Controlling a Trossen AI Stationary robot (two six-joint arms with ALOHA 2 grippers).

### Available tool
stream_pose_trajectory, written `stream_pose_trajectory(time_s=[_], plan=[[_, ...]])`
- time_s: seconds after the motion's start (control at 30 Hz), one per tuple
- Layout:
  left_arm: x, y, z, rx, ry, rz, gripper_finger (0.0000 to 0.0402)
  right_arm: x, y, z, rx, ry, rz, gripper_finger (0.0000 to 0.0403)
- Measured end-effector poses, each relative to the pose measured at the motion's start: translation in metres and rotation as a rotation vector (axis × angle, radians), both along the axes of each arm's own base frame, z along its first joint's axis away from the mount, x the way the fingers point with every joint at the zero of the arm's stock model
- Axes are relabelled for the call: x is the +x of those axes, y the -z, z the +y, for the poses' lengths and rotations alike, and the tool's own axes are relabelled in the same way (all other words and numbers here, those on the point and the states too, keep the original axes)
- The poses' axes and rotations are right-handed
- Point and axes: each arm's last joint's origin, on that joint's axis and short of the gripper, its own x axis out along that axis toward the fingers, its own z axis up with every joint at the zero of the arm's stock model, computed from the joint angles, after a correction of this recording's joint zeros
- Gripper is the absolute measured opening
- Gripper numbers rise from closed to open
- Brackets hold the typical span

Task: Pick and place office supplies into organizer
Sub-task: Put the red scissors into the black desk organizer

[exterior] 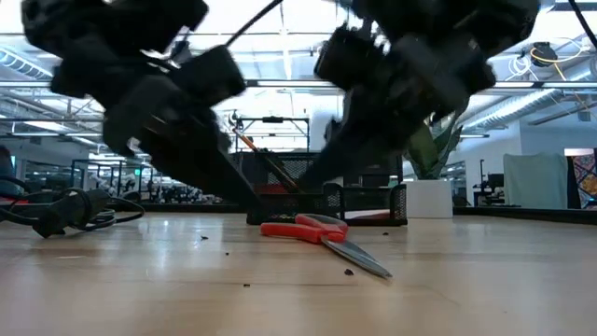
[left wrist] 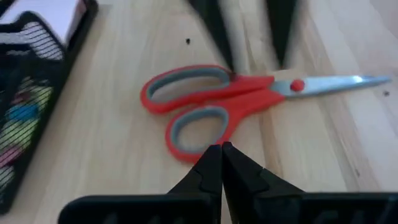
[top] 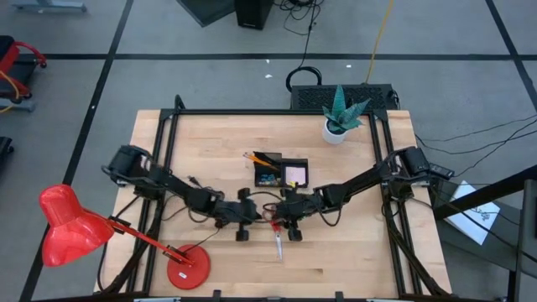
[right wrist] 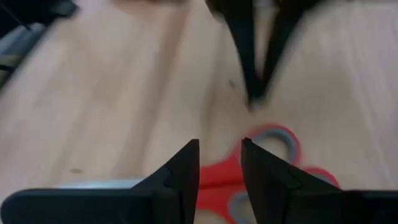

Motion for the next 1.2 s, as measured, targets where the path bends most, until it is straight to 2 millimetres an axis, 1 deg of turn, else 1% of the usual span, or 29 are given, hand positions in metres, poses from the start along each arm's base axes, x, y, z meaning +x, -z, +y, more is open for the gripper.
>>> stream_pose_trajectory(time_s=[0.1,0.2,0.27,0.33,0.43,0.6,0.8,0.97,1.1,1.2], plan=[[0.013,-0.003,0.001,-0.012,0.010,-0.011,0.0005,-0.004,-0.008,0.012,0.005,-0.042,-0.026,0.0109],[0.025,-0.006,0.003,-0.026,0.026,-0.014,0.0007,-0.008,-0.011,0.026,0.009,-0.080,-0.041,0.0109],[0.032,-0.008,0.004,-0.030,0.028,-0.017,0.0011,-0.010,-0.009,0.033,0.010,-0.099,-0.032,0.0109],[0.036,-0.010,0.005,-0.015,0.029,0.003,0.0013,-0.011,-0.006,0.038,0.018,-0.104,-0.023,0.0109],[0.042,-0.012,0.009,-0.004,0.023,0.004,0.0005,-0.011,0.001,0.042,0.018,-0.110,-0.015,0.0109],[0.044,-0.012,0.017,-0.028,0.024,0.016,0.0013,-0.005,0.013,0.045,0.053,-0.117,-0.035,0.0105],[0.042,-0.008,0.024,-0.046,-0.011,0.073,0.0004,-0.002,0.033,0.046,0.062,-0.122,-0.009,0.0079],[0.039,-0.004,0.025,-0.048,-0.024,0.121,0.0014,-0.002,0.037,0.042,0.080,-0.114,0.028,0.0056],[0.040,0.009,0.021,-0.067,-0.042,0.156,0.0004,-0.003,0.039,0.039,0.080,-0.095,0.074,0.0042],[0.041,0.024,0.016,-0.083,-0.045,0.179,0.0010,-0.005,0.042,0.037,0.084,-0.075,0.113,0.0036]])
